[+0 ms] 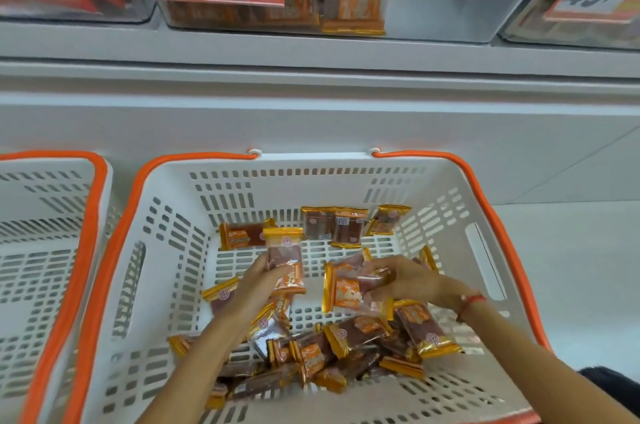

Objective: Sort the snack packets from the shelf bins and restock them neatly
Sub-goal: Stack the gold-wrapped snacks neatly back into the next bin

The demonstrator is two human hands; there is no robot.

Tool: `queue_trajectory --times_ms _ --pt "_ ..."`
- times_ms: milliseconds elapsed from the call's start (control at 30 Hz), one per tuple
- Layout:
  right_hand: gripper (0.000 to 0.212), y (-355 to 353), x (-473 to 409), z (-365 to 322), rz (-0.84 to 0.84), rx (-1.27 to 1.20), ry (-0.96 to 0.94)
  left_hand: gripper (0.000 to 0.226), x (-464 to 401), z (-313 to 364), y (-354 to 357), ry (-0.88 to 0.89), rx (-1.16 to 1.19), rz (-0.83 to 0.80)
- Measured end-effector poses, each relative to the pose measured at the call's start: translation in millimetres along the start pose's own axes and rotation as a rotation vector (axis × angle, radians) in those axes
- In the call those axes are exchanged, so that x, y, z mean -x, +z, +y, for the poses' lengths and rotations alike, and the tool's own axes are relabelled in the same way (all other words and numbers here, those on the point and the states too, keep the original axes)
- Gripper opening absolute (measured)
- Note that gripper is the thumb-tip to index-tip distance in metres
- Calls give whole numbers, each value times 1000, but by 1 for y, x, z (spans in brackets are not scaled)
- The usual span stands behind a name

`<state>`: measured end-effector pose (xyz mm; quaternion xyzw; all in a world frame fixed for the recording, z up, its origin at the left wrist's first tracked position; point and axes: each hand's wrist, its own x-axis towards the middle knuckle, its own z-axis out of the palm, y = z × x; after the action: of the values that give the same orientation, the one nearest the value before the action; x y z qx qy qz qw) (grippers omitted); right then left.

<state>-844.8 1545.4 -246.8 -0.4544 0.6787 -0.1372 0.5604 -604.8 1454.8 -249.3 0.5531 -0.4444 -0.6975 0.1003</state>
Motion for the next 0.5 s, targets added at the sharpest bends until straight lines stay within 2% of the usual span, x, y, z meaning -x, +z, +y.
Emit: queue_trajectory --times_ms 67,100,133,200,300,367,433,500 --pt "38 -15 11 -25 -191 35 -33 23 5 6 4 31 -94 -75" --pt "39 -15 11 -35 -202 80 -84 28 7 9 8 36 -164 -135" --pt "37 -13 10 -42 -157 81 -124 32 7 12 12 24 -231 -189" --pt "32 -4 1 -53 35 -78 -202 40 10 17 20 -7 -267 -255" --pt "35 13 -20 -60 314 -200 -299 59 9 16 23 -22 -112 -197" --pt "37 21 -33 -56 399 -269 -329 56 4 5 19 69 -88 -143" --pt "34 26 -45 -40 541 -303 -226 56 0 -4 15 140 -106 -72" --pt "46 31 -60 -9 685 37 114 64 -4 -14 12 156 -135 27"
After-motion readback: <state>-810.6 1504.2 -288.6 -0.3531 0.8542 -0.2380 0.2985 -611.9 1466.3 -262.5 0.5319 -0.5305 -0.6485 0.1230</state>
